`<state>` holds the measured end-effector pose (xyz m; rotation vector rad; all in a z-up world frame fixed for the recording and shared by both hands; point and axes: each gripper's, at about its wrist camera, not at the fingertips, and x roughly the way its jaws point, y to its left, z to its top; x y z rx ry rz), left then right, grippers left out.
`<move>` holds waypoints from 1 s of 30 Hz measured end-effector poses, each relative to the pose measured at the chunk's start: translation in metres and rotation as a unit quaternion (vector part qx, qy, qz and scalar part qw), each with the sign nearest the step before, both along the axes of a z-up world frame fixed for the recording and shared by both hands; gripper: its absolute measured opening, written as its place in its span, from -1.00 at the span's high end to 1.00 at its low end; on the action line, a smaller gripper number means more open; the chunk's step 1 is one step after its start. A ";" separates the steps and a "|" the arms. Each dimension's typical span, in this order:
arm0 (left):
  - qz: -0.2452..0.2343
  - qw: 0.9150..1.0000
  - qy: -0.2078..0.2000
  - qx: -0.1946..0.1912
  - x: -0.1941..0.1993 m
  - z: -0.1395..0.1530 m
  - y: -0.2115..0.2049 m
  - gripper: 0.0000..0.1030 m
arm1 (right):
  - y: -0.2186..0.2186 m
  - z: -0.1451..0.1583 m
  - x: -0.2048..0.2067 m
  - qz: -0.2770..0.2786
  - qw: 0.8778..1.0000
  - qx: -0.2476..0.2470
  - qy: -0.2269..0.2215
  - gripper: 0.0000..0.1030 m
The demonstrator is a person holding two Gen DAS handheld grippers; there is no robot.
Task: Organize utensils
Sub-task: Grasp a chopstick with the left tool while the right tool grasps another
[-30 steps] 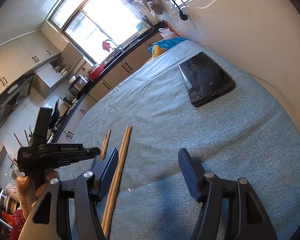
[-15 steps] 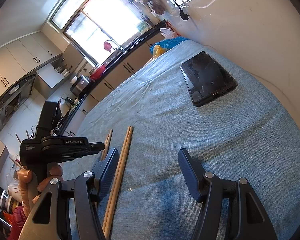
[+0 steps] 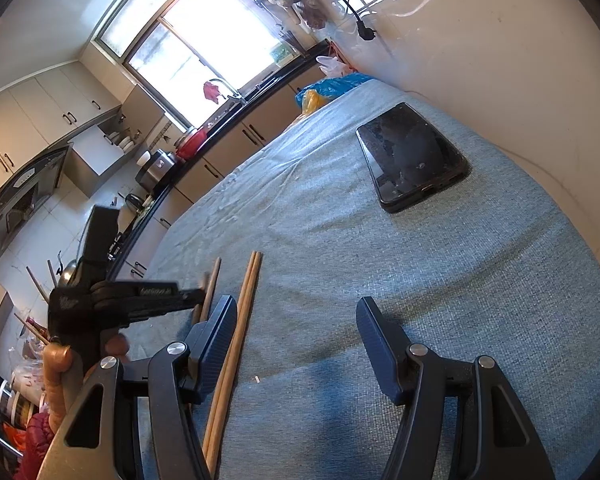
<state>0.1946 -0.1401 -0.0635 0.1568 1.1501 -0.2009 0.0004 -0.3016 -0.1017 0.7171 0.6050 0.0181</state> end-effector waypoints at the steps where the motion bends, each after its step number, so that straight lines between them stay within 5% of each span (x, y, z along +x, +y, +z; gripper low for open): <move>1: -0.003 1.000 0.001 -0.004 -0.004 0.000 0.003 0.84 | 0.000 0.000 0.000 0.000 1.000 -0.001 0.002 -0.30; 7: -0.013 1.000 -0.003 -0.007 -0.039 0.000 0.028 0.85 | 0.009 -0.002 0.018 0.021 0.998 -0.013 0.053 -0.29; 12: -0.027 1.000 -0.015 -0.004 -0.053 -0.001 0.035 0.85 | 0.020 0.013 0.057 0.068 0.992 -0.002 0.104 -0.02; 17: -0.041 0.999 -0.021 -0.016 -0.056 -0.002 0.042 0.83 | 0.040 0.016 0.109 0.103 0.980 -0.037 0.169 0.42; 23: -0.054 0.998 -0.019 -0.036 -0.058 -0.002 0.051 0.81 | 0.058 0.012 0.137 0.099 0.967 -0.095 0.214 0.65; 30: -0.058 0.997 -0.020 -0.047 -0.057 -0.002 0.054 0.81 | 0.085 0.016 0.155 0.113 0.941 -0.187 0.257 0.62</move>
